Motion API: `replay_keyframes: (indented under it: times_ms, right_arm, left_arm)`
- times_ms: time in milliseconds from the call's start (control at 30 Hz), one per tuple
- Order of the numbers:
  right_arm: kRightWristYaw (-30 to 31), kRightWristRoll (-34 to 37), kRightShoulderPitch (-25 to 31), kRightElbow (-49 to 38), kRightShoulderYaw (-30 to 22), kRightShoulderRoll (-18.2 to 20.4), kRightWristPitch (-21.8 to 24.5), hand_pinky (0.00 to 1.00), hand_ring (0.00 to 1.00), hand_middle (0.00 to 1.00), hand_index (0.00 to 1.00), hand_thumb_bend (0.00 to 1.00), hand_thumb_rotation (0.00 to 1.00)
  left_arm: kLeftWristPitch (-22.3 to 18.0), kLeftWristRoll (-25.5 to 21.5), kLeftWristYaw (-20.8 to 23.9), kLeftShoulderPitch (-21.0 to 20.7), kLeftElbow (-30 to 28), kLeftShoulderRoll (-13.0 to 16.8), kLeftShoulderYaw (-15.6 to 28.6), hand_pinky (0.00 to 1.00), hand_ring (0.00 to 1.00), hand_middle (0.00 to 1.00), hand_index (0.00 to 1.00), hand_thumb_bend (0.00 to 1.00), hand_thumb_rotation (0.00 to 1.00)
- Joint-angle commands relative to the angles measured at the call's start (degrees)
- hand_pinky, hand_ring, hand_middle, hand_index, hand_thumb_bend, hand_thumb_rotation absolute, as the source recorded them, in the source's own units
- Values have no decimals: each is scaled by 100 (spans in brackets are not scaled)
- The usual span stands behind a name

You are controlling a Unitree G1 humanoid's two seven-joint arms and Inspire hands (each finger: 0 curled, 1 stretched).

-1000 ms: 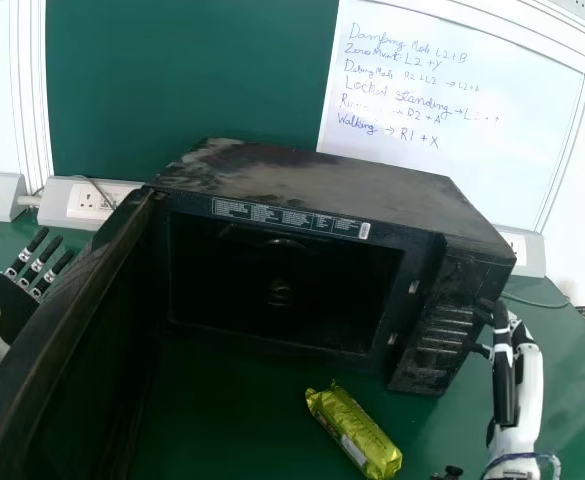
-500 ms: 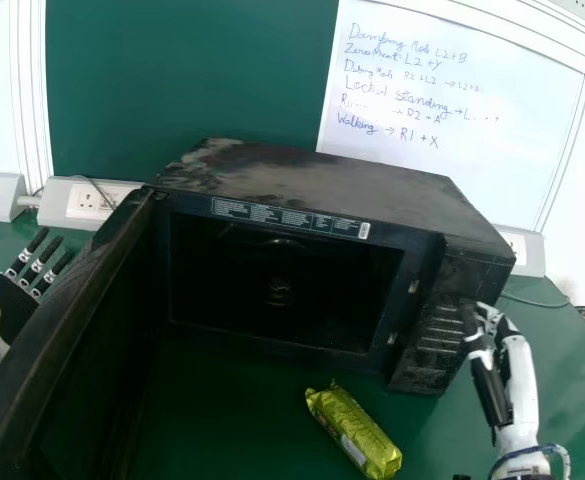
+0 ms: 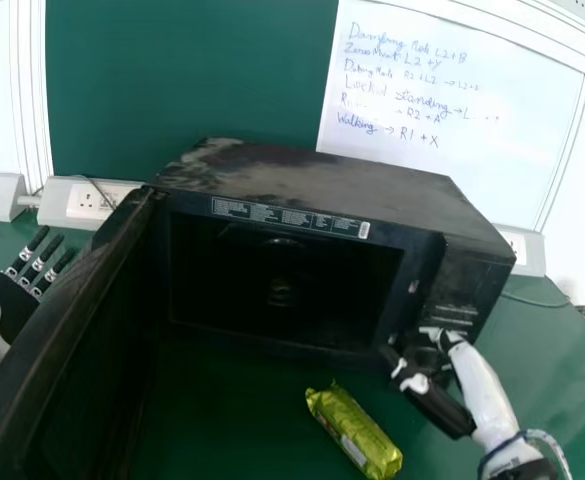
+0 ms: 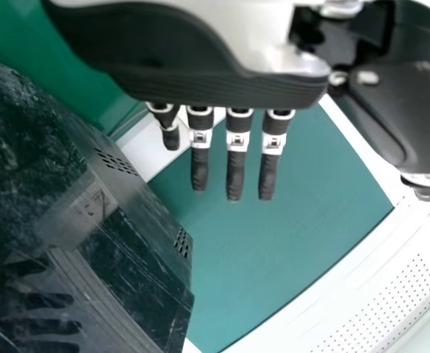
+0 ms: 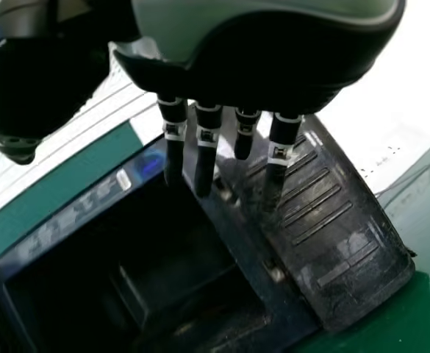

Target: Put biscuit inside oven

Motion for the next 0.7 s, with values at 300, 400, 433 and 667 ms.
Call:
replay_keyframes:
  times_ms: [300, 400, 433, 667]
  right_arm:
    - [1290, -323, -538, -209, 59, -789, 344, 60, 74, 76, 84, 95, 31]
    - [1711, -315, -732, -195, 104, -1043, 529, 69, 81, 83, 85, 96, 32]
    - [1826, -347, -784, -195, 139, -1108, 597, 69, 81, 83, 84, 96, 31]
    - [2558, -692, -1150, -243, 481, -1577, 1103, 69, 82, 83, 85, 99, 31]
  left_arm:
    - [24, -39, 108, -37, -107, 19, -46, 86, 85, 85, 82, 50, 10]
    - [31, -72, 171, -53, -110, 12, -43, 84, 83, 84, 81, 50, 10]
    - [27, -64, 179, -53, -118, 11, -47, 83, 83, 83, 81, 51, 10]
    - [18, -38, 123, -39, -133, 35, -63, 85, 84, 84, 81, 48, 12]
